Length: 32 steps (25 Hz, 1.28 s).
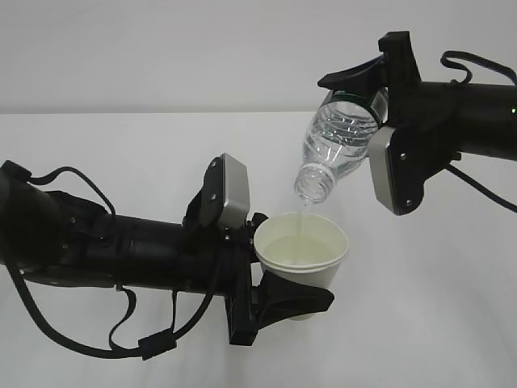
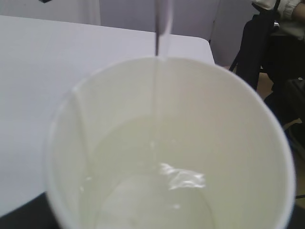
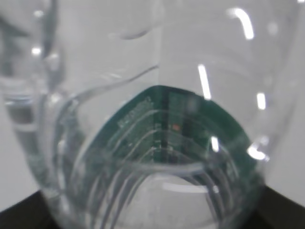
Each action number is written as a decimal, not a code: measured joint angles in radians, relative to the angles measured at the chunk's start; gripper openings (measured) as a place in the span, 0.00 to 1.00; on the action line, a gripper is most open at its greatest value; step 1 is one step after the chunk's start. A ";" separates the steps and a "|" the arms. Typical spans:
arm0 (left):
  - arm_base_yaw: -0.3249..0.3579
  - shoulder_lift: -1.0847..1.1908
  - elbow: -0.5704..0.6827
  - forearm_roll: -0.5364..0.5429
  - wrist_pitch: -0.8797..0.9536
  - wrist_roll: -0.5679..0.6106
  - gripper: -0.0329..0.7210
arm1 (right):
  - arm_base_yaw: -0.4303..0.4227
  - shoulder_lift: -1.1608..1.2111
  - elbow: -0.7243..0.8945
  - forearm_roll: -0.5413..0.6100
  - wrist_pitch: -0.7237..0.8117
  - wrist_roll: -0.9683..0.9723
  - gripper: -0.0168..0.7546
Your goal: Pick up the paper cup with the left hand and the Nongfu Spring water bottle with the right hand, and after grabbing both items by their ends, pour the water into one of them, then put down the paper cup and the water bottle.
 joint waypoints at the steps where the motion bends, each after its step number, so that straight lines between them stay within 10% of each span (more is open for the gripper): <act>1: 0.000 0.000 0.000 0.000 0.000 0.000 0.67 | 0.000 0.000 0.000 0.000 0.000 0.000 0.66; 32: 0.000 0.000 0.000 0.000 0.000 0.000 0.67 | 0.000 0.000 0.000 0.000 -0.002 -0.024 0.66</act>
